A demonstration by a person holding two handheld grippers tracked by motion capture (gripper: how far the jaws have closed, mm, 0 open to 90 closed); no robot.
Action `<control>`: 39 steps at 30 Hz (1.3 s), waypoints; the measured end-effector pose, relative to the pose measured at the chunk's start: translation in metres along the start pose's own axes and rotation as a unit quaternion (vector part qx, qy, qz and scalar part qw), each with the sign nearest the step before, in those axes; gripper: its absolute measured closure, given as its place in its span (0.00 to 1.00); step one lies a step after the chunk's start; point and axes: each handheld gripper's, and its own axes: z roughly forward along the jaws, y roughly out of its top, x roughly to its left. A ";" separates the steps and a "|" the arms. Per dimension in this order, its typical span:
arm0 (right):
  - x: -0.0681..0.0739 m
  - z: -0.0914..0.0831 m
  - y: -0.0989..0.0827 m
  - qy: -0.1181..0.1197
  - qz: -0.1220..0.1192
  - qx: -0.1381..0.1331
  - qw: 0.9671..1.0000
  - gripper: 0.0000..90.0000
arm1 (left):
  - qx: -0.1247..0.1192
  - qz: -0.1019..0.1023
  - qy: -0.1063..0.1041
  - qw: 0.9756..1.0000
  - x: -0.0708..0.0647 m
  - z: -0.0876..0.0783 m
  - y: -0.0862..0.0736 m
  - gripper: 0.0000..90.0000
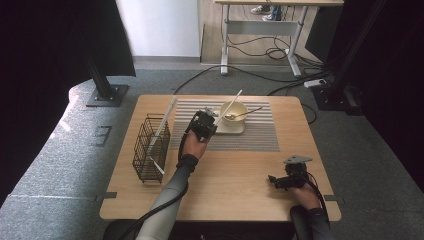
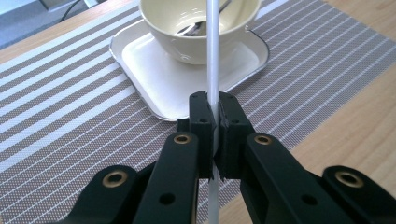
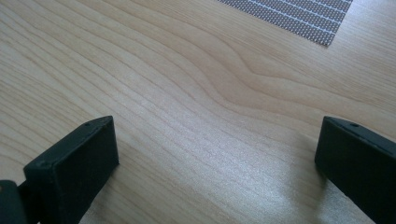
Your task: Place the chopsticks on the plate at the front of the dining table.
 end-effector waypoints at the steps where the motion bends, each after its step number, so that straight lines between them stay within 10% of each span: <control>1: 0.000 0.000 0.000 0.000 0.001 0.000 1.000 0.00 | 0.001 -0.001 0.002 1.000 0.001 0.001 0.001 0.95; 23: 0.000 0.000 0.000 0.000 0.001 0.001 1.000 0.00 | 0.047 -0.045 0.048 0.997 0.031 0.047 0.000 0.95; 39: 0.000 0.000 0.000 0.000 0.001 0.000 1.000 0.00 | 0.078 -0.071 0.038 0.994 0.035 0.072 -0.018 0.95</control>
